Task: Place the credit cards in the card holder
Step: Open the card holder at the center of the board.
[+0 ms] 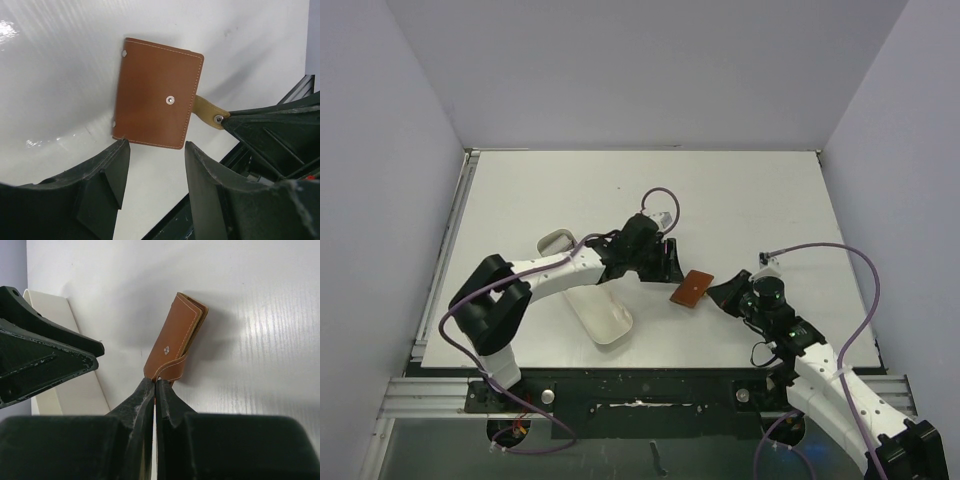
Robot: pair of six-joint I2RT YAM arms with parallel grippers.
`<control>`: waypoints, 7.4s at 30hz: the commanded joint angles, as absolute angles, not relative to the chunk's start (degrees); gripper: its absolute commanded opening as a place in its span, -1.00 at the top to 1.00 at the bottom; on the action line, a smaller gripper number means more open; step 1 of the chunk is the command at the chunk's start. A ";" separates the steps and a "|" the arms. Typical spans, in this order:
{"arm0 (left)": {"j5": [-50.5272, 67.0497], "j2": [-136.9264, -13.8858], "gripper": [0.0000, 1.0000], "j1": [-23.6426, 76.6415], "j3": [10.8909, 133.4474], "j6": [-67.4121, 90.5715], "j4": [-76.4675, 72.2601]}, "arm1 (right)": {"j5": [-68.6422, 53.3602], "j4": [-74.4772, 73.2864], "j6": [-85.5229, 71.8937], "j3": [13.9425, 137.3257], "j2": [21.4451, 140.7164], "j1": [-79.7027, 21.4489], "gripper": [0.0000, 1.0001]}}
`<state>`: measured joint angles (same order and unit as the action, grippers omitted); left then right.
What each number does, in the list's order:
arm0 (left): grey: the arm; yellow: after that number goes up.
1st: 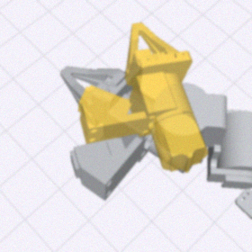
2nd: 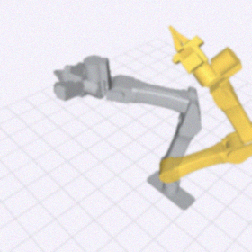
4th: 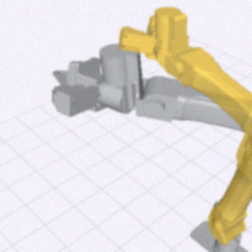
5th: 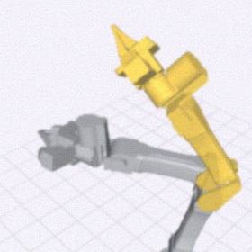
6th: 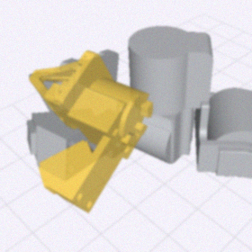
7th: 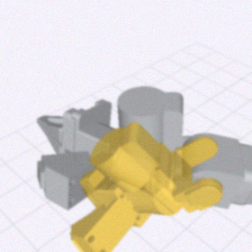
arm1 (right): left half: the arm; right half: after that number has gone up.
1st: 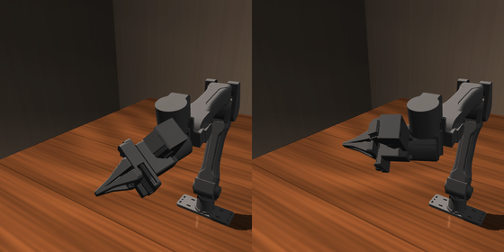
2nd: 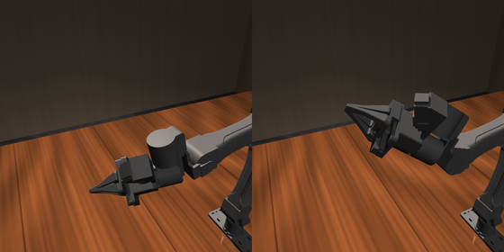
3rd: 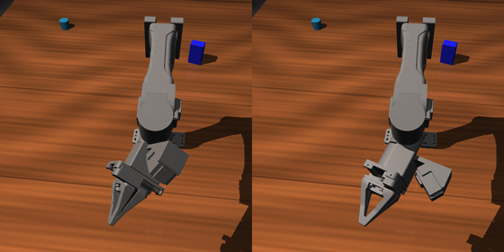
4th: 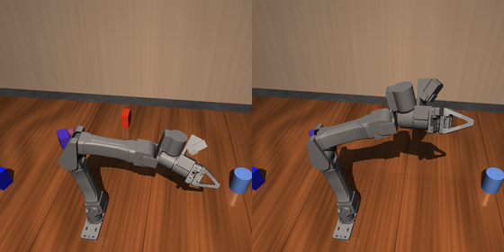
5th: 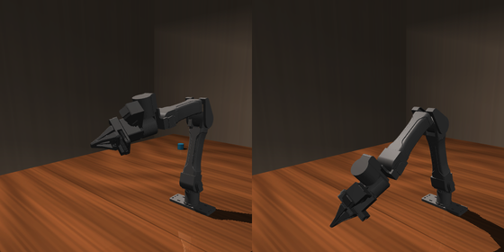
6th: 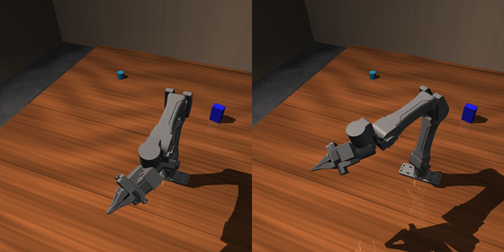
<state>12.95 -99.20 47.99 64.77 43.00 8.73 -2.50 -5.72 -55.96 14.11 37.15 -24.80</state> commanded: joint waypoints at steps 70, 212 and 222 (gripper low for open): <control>14.30 -98.23 0.07 44.34 64.16 42.04 -0.52 | -7.57 -10.98 -51.17 16.64 38.92 -16.68 1.00; 21.25 -95.37 1.00 43.07 58.10 39.94 -5.27 | -13.07 14.92 -51.86 28.92 82.99 -25.75 0.49; 13.23 -93.80 1.00 43.15 59.33 36.69 0.39 | -14.03 10.48 -54.49 29.82 74.78 -24.94 0.10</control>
